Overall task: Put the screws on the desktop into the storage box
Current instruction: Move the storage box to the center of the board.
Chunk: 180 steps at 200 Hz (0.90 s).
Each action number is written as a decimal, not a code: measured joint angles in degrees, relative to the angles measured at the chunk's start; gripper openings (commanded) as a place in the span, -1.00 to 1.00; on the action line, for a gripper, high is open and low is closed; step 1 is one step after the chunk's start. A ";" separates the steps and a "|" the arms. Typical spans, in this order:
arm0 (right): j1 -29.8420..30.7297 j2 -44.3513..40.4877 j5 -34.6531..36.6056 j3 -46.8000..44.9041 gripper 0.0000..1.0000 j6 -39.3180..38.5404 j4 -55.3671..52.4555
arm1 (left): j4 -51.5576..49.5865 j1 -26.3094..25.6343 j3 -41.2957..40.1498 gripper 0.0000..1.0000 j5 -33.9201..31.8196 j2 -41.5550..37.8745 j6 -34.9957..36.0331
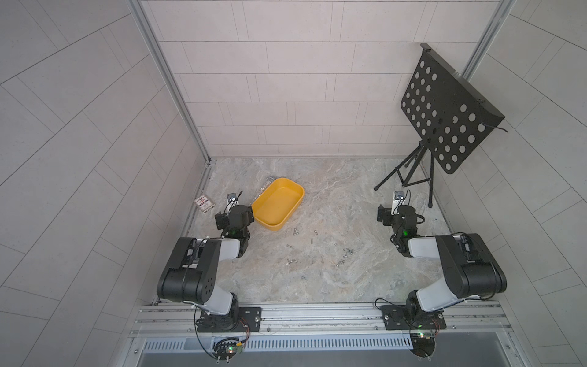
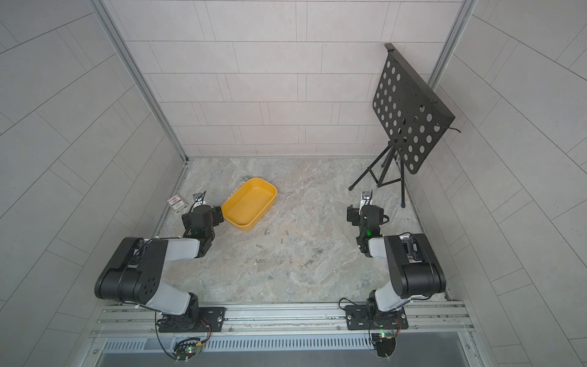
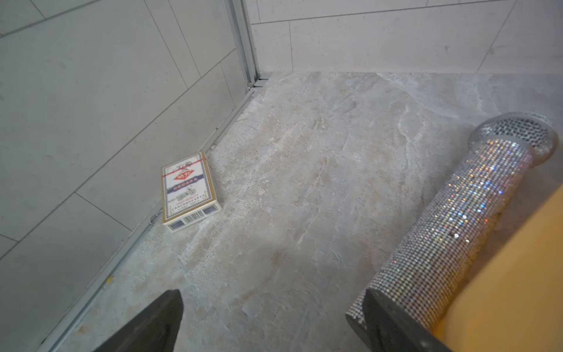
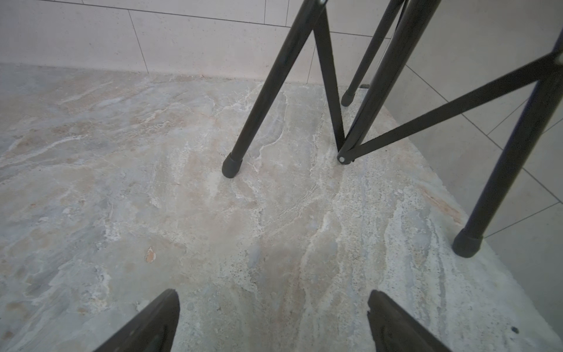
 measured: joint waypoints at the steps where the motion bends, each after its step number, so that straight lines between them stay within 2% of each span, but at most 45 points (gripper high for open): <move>1: 0.00 -0.31 0.00 0.55 1.00 0.02 -0.81 | -0.57 0.00 0.31 0.94 -0.17 -0.13 -0.02; 37: 0.31 -8.66 -0.13 12.39 1.00 2.75 -13.11 | -28.85 -0.26 22.23 0.92 -7.72 -6.47 -7.56; 58: 0.61 -10.54 1.25 22.27 1.00 6.78 -26.64 | -42.88 -0.26 31.63 0.85 -7.58 -11.13 -11.74; 71: 0.63 -9.77 0.66 30.10 1.00 8.90 -36.20 | -50.40 -0.26 35.67 0.67 -5.14 -13.55 -13.11; 94: 1.33 -7.89 -1.53 42.21 1.00 12.17 -51.82 | -62.25 -0.31 40.06 0.62 1.55 -16.59 -14.91; 122: 4.20 -6.56 -3.89 49.86 1.00 14.23 -67.54 | -76.32 -0.63 43.93 0.60 8.13 -15.96 -18.49; 148: 6.80 -5.95 -6.03 51.17 1.00 15.85 -77.00 | -88.35 -1.97 47.76 0.61 10.69 -10.08 -22.38; 180: 8.85 -4.83 -7.67 50.47 1.00 17.27 -83.03 | -94.27 -5.66 46.14 0.73 13.20 -4.98 -26.53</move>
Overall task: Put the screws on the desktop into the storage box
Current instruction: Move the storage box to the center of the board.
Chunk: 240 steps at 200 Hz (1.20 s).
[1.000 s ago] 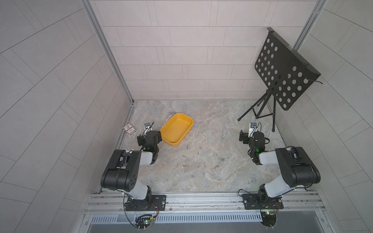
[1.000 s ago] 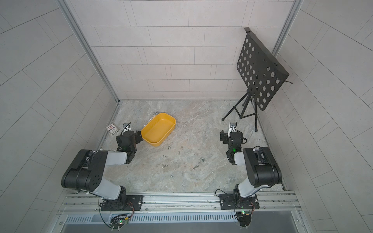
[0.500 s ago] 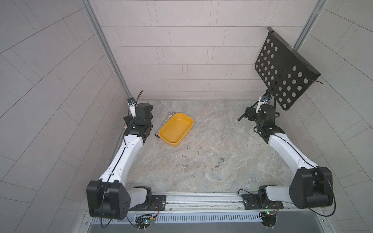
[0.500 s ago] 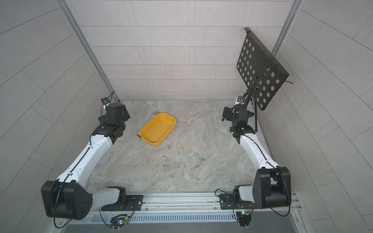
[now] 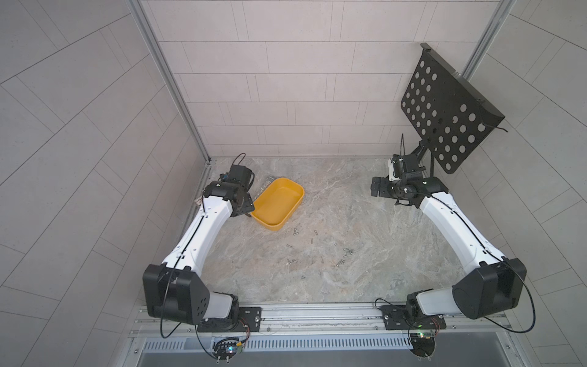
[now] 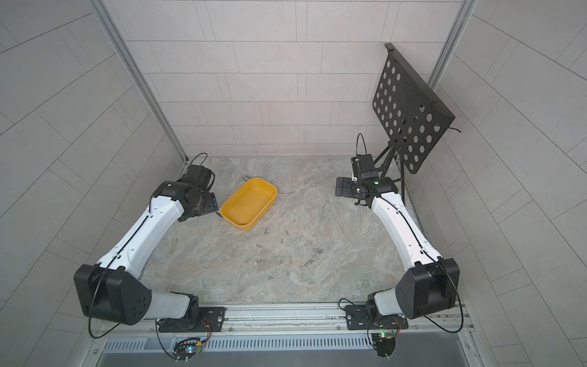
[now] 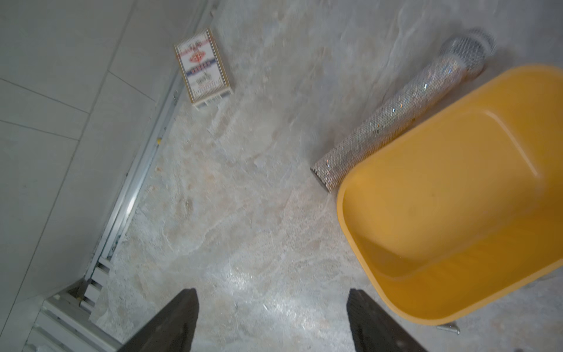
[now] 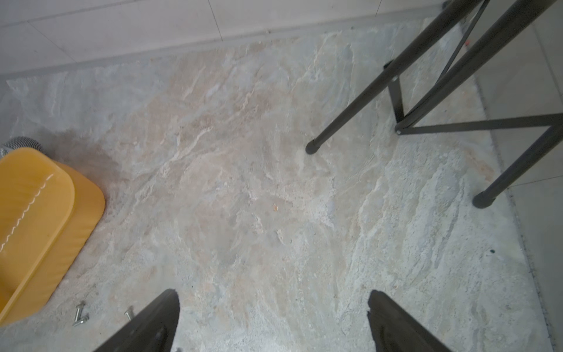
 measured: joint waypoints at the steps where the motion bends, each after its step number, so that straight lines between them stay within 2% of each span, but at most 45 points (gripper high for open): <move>1: 0.02 0.02 -0.04 -0.04 1.00 0.00 -0.09 | -0.02 -0.07 -0.11 0.73 0.09 0.00 -0.13; 62: 0.11 2.73 -1.18 -2.95 1.00 0.79 -2.91 | -0.26 -3.43 -5.51 0.83 5.35 3.41 -9.20; 127: 0.11 3.15 -1.05 -3.19 1.00 0.83 -3.63 | 3.32 -7.21 -5.95 0.89 7.87 6.95 -17.27; 240: 0.11 3.15 -0.57 -3.19 1.00 0.94 -3.82 | 7.91 -8.11 -5.92 0.89 8.70 15.50 -21.73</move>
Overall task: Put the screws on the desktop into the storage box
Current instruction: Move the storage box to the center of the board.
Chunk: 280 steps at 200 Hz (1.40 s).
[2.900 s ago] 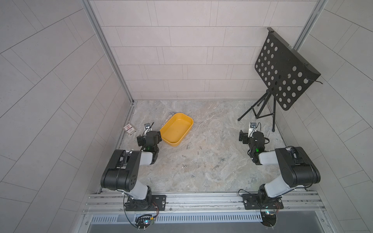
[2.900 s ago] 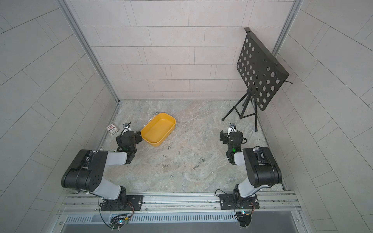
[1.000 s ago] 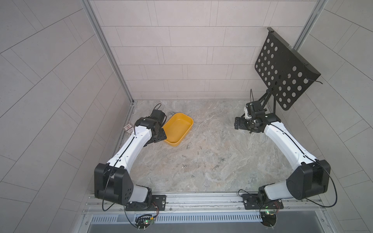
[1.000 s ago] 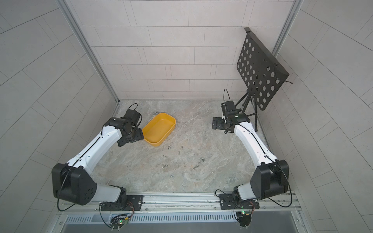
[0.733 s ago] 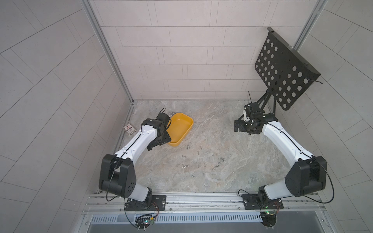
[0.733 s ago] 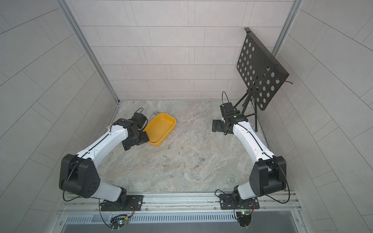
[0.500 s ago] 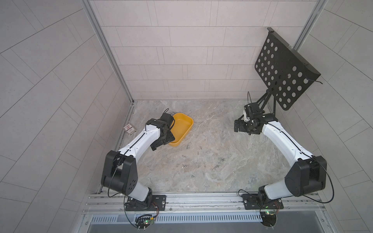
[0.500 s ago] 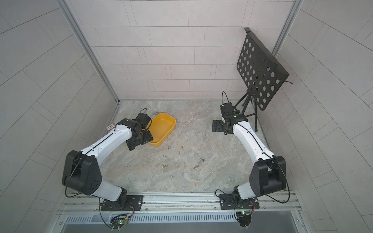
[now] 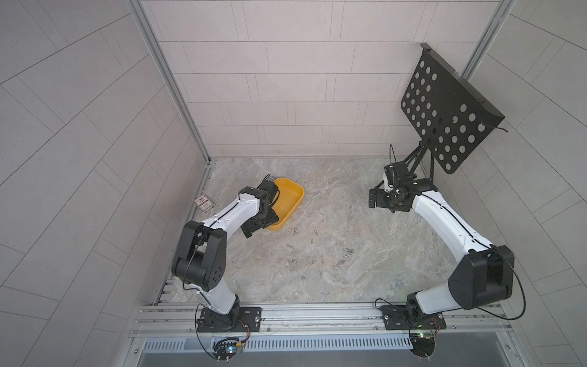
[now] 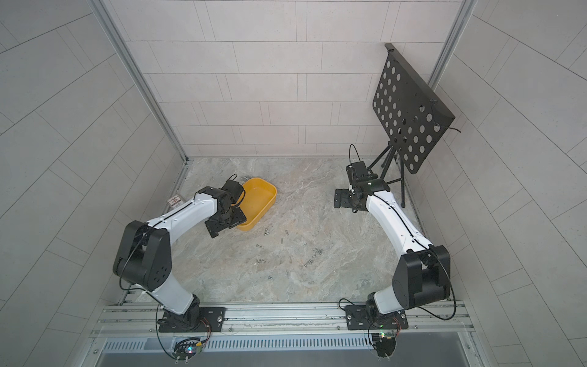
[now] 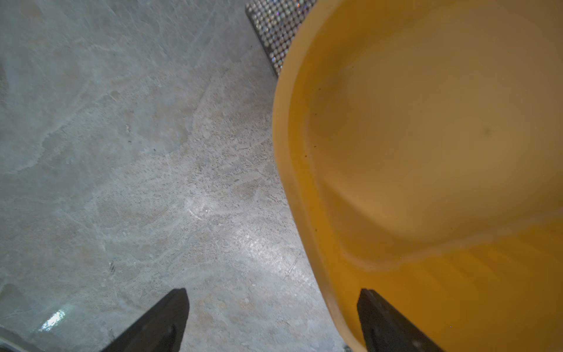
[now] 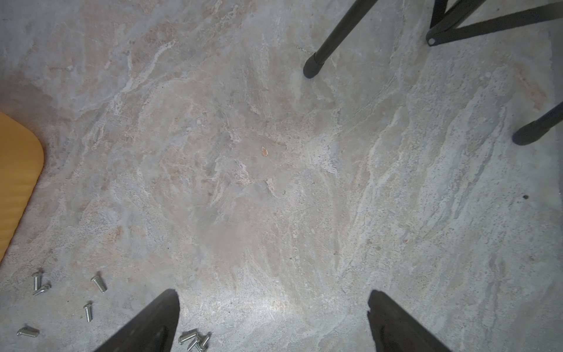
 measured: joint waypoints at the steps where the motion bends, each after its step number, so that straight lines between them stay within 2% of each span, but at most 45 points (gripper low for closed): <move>1: 0.00 0.00 0.02 0.00 1.00 0.00 -0.02 | 0.04 0.00 0.00 0.89 0.00 0.04 0.00; 24: 0.00 0.11 0.04 0.00 1.00 0.00 -0.02 | 1.20 0.00 0.02 0.81 0.00 1.09 -0.63; 40: 0.00 0.35 0.00 0.00 1.00 0.00 -0.07 | 2.12 0.00 0.07 0.54 0.02 1.64 -1.42; 65: 0.00 0.92 0.02 0.00 1.00 -0.02 -0.24 | 3.34 -0.02 0.17 -0.01 -0.09 3.02 -1.38; 114: 0.00 1.14 0.00 0.00 1.00 -0.02 -0.70 | 4.74 -0.02 0.50 -0.53 -0.87 4.11 -1.01; 129: 0.00 1.14 0.00 0.00 1.00 -0.02 -0.72 | 4.76 -0.02 1.29 -0.72 -0.98 4.48 0.24; 154: 0.00 1.11 0.02 0.00 1.00 -0.07 -0.81 | 4.98 0.00 4.68 -0.93 0.00 5.53 4.57; 214: 0.02 0.74 -0.22 -0.39 1.00 0.02 -0.81 | 2.93 -0.24 14.84 -0.97 -0.81 10.21 18.38; 280: 0.04 0.13 -0.37 -1.09 1.00 0.02 -0.83 | 0.02 -0.31 24.76 -0.98 1.99 17.11 26.53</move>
